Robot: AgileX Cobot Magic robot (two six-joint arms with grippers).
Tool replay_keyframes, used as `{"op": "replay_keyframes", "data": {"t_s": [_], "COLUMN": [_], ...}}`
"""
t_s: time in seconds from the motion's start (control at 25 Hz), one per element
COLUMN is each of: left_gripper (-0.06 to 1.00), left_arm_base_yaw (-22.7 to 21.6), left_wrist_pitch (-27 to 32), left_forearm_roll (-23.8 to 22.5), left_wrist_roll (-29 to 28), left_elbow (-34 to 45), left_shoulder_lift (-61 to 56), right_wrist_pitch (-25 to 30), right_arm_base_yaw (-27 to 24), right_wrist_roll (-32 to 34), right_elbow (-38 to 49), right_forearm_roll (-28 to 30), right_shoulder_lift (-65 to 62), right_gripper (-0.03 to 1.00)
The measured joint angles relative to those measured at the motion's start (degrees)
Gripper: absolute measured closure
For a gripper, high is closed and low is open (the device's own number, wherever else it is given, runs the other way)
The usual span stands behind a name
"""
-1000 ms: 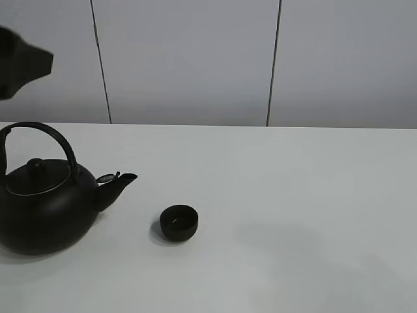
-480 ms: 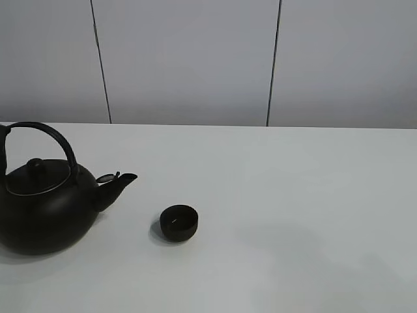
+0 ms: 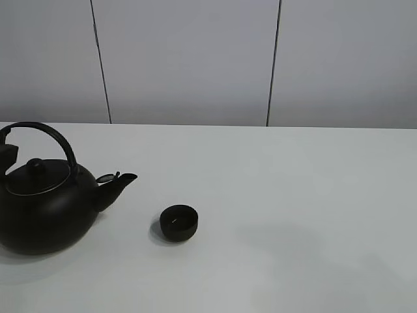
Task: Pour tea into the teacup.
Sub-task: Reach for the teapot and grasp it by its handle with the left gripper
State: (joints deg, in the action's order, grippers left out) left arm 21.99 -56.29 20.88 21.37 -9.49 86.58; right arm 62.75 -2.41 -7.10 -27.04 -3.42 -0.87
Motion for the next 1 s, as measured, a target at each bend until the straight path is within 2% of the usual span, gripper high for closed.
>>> {"op": "replay_keyframes", "data": {"t_s": [0.12, 0.36, 0.68, 1.0], "left_gripper": [0.25, 0.25, 0.25, 0.25], "left_arm_base_yaw": [-2.4, -7.9, -13.2, -14.1], "left_wrist_pitch": [-2.8, -5.4, -2.0, 1.6], "left_forearm_roll": [-1.8, -11.1, -20.9, -21.6], "left_wrist_roll": [-4.4, -8.9, -15.3, -15.9], "left_elbow": [0.0, -0.6, -3.7, -4.0], "left_shoulder_lift": [3.1, 5.4, 5.4, 5.4], "right_wrist_pitch": [0.0, 0.0, 0.0, -0.2], "right_arm_base_yaw": [0.0, 0.0, 0.0, 0.0], "right_wrist_roll": [0.0, 0.0, 0.0, 0.0], "right_elbow": [0.0, 0.0, 0.0, 0.0], "right_forearm_roll": [0.0, 0.0, 0.0, 0.0], "right_shoulder_lift": [0.0, 0.0, 0.0, 0.0], "right_gripper": [0.44, 0.44, 0.44, 0.44]}}
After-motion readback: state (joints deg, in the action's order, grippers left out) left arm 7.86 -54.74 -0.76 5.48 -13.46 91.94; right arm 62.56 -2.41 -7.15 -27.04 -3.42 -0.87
